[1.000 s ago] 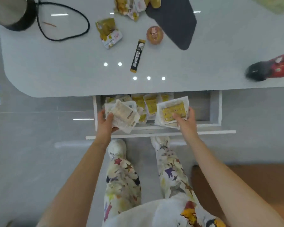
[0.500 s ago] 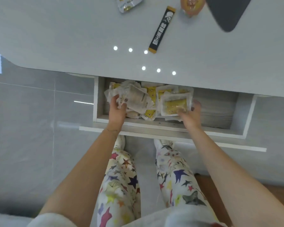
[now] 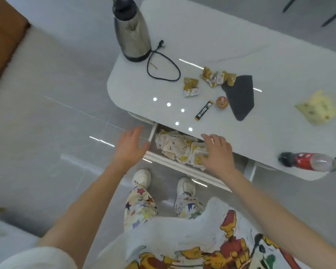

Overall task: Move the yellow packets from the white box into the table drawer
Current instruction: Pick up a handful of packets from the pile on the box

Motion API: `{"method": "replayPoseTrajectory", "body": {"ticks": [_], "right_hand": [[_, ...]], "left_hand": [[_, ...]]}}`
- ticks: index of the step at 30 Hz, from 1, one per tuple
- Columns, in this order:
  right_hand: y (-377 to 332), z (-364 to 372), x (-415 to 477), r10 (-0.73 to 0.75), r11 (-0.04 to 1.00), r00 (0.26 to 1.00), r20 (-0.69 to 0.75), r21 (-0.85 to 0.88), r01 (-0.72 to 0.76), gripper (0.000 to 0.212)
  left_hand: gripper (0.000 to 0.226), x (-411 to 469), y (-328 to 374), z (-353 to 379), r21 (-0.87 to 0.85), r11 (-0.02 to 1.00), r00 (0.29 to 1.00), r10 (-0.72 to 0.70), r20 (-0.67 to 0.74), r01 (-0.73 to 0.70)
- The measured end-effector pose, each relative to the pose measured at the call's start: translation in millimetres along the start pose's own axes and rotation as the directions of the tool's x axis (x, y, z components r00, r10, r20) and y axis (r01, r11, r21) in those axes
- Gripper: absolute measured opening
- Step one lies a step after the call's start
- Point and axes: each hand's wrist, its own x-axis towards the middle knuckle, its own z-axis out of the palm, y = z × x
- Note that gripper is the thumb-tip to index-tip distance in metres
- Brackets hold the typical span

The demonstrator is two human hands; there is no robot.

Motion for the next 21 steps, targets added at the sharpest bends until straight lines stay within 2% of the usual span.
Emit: {"method": "replayPoseTrajectory", "body": {"ticks": [5, 10, 15, 21], "right_hand": [[-94, -78, -9, -0.23, 0.969, 0.97, -0.076, -0.11, 0.221, 0.067], [-216, -128, -19, -0.433, 0.884, 0.895, -0.106, -0.244, 0.399, 0.068], [-355, -140, -33, -0.544, 0.801, 0.834, -0.092, -0.351, 0.484, 0.059], [-513, -120, -59, -0.67, 0.696, 0.742, -0.027, -0.371, 0.615, 0.065]], "left_hand": [[0.057, -61, -20, -92, 0.083, 0.996, 0.988, -0.02, -0.153, 0.033], [0.065, -123, -79, -173, 0.091, 0.982, 0.947, -0.131, -0.294, 0.164], [0.067, -191, -171, -237, 0.108, 0.952, 0.917, -0.24, -0.318, 0.286], [0.067, -286, -284, -283, -0.016, 0.896, 0.816, -0.411, -0.407, 0.443]]}}
